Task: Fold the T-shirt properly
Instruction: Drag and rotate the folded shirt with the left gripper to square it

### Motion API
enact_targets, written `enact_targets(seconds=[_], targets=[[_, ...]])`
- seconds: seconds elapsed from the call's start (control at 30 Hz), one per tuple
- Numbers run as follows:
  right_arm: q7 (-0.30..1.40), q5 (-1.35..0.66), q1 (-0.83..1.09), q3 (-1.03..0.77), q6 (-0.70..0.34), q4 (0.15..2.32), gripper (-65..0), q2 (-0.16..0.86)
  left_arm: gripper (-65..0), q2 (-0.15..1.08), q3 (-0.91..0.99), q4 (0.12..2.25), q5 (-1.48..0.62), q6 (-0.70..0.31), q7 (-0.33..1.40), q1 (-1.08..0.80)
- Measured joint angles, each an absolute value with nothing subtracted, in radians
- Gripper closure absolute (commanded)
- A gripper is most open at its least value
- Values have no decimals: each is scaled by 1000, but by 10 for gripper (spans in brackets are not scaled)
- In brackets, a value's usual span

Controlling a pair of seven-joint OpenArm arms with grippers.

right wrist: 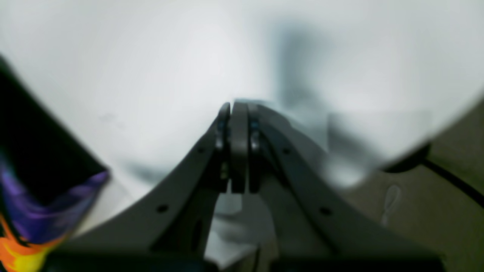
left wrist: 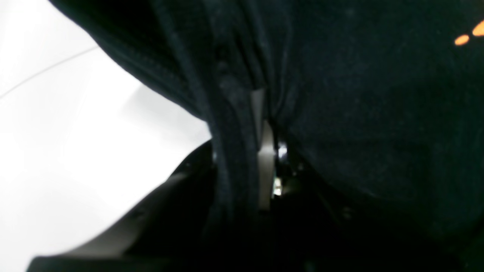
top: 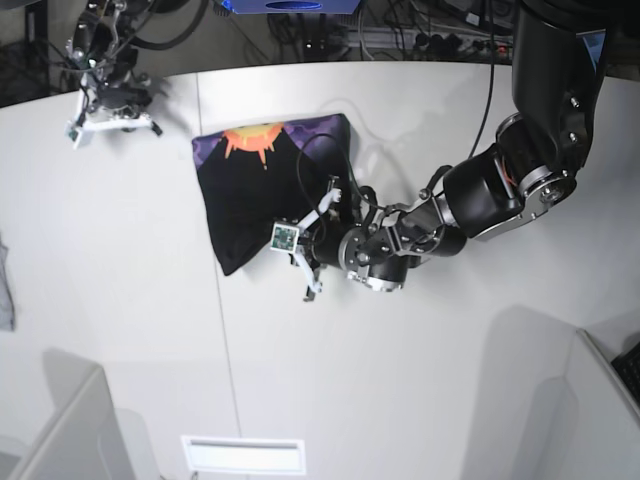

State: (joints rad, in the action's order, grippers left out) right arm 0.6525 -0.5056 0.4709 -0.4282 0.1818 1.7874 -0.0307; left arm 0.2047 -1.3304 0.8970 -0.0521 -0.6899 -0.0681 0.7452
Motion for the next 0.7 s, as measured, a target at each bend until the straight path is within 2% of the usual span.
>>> enact_targets(seconds=[0.17, 0.47, 0.7], targets=[[591, -506, 463, -349, 178, 1776, 0, -27, 0, 157, -1330, 881, -33, -682, -59, 745], [593, -298, 440, -201, 176, 1779, 0, -6, 0, 133, -1332, 878, -27, -678, -45, 744], [583, -289, 457, -128, 176, 1793, 0, -8, 0, 131, -1334, 876, -25, -682, -41, 753]])
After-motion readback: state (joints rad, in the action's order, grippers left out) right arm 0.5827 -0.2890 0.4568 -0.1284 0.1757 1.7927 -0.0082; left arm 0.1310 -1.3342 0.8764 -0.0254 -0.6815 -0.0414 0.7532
